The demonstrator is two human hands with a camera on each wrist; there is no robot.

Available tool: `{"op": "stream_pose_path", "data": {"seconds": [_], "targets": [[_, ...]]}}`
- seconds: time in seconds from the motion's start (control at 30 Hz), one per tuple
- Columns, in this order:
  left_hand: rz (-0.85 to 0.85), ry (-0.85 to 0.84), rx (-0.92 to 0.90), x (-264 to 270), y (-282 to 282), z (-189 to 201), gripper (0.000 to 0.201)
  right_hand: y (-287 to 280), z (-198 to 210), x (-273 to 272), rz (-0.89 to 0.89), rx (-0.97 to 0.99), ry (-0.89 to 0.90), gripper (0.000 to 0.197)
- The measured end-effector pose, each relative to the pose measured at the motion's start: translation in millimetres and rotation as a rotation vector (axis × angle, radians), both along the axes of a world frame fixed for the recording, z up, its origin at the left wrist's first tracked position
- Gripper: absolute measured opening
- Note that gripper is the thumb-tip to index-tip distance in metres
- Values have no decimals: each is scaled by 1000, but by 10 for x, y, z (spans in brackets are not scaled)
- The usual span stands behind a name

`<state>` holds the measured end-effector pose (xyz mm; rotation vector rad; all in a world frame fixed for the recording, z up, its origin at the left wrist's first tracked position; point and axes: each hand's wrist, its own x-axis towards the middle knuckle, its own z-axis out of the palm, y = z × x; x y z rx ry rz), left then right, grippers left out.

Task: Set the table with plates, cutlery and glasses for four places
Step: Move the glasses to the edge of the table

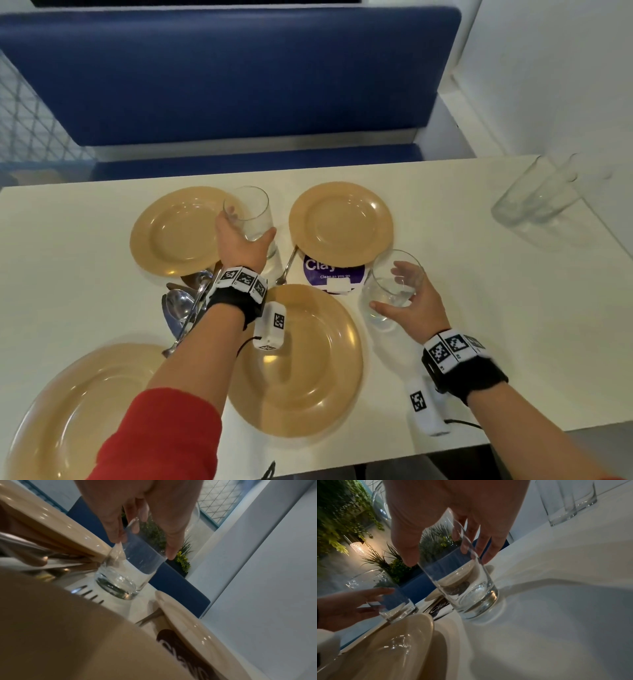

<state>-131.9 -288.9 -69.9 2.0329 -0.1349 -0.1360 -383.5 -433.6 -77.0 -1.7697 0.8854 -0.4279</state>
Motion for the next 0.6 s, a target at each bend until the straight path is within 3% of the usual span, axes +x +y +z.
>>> {"op": "stream_pose_path", "data": {"seconds": [0.13, 0.33, 0.6], "targets": [[22, -112, -88, -131, -39, 270, 79, -91, 49, -11, 11, -42, 0, 73], [-174, -184, -218, -623, -507, 779, 74, -541, 266, -171, -130, -80, -100, 68], [-451, -55, -147, -1800, -1957, 596, 78, -1707, 322, -878, -347, -104, -111, 69]]}}
